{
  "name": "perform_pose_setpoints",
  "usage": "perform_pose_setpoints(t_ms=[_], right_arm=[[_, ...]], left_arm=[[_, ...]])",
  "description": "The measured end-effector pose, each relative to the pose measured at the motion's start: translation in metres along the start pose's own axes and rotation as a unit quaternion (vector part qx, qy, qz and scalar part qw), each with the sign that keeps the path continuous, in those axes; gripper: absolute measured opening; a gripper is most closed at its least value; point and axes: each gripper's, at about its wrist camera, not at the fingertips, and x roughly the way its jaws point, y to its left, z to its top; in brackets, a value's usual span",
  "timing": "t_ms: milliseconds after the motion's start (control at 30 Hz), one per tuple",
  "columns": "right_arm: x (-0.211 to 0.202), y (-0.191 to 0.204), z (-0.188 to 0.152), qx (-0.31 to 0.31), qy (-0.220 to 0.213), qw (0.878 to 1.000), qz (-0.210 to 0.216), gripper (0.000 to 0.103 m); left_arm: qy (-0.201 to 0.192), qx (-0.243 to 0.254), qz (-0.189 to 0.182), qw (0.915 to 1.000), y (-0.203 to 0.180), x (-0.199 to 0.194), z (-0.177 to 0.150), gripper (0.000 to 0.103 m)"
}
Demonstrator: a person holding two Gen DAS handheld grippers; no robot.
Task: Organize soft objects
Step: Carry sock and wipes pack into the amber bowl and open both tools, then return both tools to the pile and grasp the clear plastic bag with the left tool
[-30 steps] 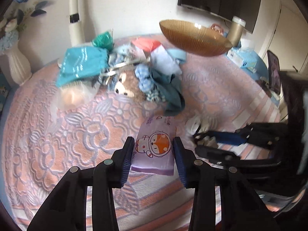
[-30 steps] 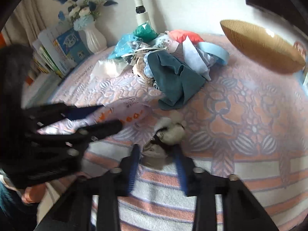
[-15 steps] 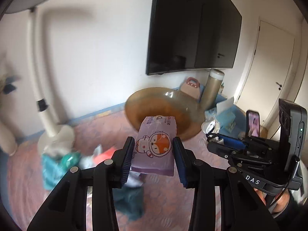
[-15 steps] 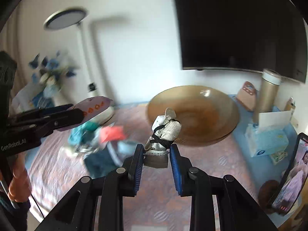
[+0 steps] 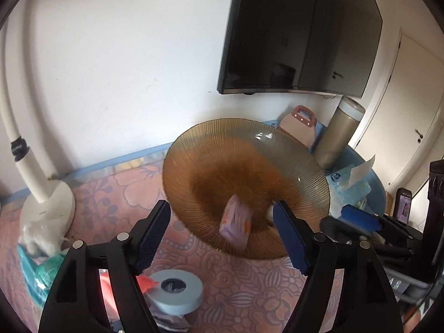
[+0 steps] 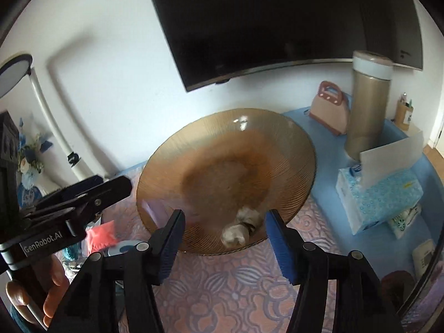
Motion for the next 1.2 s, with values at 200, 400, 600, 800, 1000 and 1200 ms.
perform_pose_setpoints(t_ms=[200, 400, 600, 800, 1000, 1200], right_arm=[[-0.025, -0.007, -0.01, 0.005, -0.022, 1.0, 0.003, 0.059], [-0.053, 0.038, -0.031, -0.034, -0.03, 0.998, 0.036, 0.059], [-0.068, 0.099, -0.059, -0.078, -0.029, 0.993, 0.087, 0.059], [-0.048, 0.137, -0.099, -0.111, -0.021, 0.987, 0.113, 0.082], [0.011, 0.136, -0.15, -0.124, 0.024, 0.986, 0.112, 0.083], [0.026, 0.133, -0.15, -0.125, 0.046, 0.985, 0.108, 0.087]], left_arm=[[-0.039, -0.018, 0.013, 0.999, 0.027, -0.074, -0.02, 0.075], [-0.095, -0.034, 0.053, 0.9935, 0.057, -0.184, -0.05, 0.076], [-0.135, -0.035, 0.122, 0.9827, 0.079, -0.27, -0.082, 0.085], [-0.115, -0.055, 0.182, 0.9751, 0.117, -0.237, -0.155, 0.103], [-0.026, -0.124, 0.183, 0.9749, 0.171, -0.144, -0.22, 0.102], [-0.008, -0.146, 0.18, 0.9726, 0.182, -0.127, -0.23, 0.101]])
